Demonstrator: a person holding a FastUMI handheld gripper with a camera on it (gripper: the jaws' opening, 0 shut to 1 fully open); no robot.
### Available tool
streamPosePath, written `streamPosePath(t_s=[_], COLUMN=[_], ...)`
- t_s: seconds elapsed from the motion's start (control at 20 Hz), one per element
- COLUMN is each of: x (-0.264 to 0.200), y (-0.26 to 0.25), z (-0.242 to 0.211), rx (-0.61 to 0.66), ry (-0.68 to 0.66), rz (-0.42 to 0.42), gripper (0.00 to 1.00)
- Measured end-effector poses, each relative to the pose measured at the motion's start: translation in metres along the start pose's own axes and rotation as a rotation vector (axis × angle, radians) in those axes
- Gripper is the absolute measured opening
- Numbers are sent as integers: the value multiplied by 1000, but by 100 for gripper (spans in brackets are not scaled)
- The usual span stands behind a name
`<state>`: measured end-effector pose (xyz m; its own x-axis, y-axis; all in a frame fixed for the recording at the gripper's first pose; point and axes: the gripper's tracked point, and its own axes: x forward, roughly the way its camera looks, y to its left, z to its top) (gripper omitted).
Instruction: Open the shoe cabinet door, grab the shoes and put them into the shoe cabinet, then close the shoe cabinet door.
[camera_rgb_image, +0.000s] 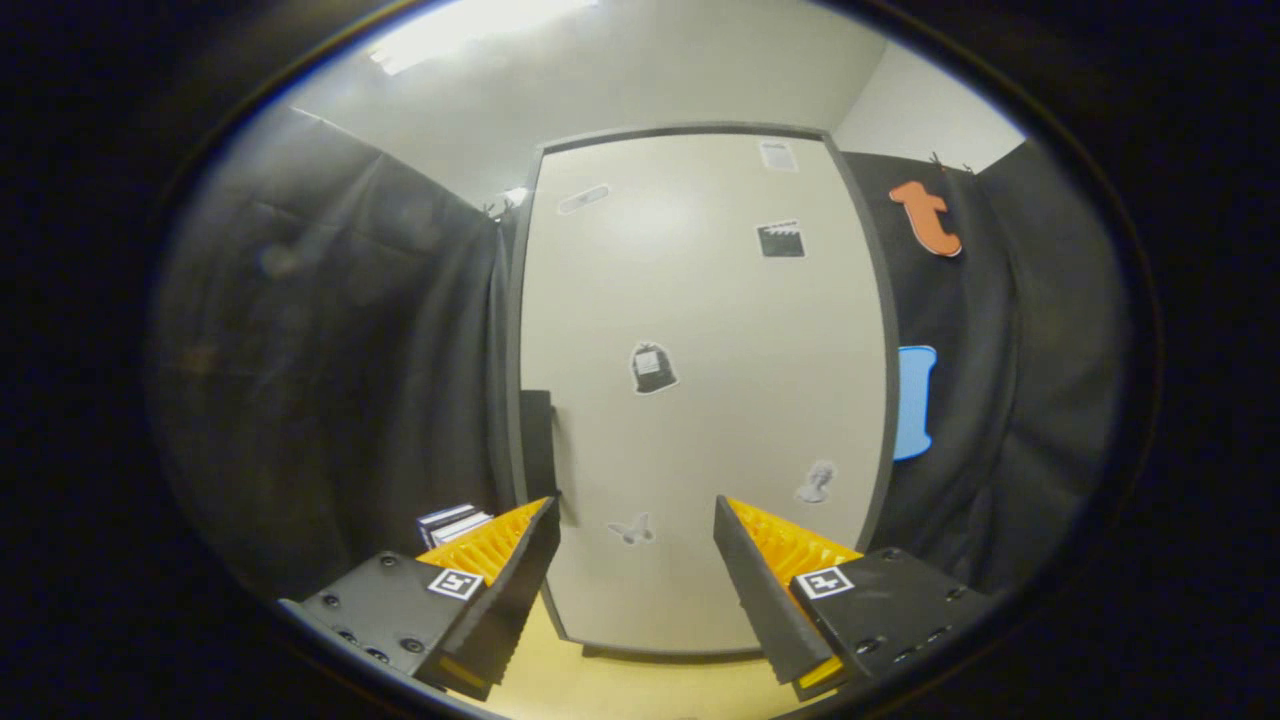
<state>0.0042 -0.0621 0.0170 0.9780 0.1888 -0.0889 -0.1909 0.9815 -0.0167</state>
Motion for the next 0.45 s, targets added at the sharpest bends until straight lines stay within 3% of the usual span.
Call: streamPosePath(t_s=[0.45], x=[-26], y=[-96], z=[13], rx=[-29], ry=[-33], rz=[-104], gripper=[97])
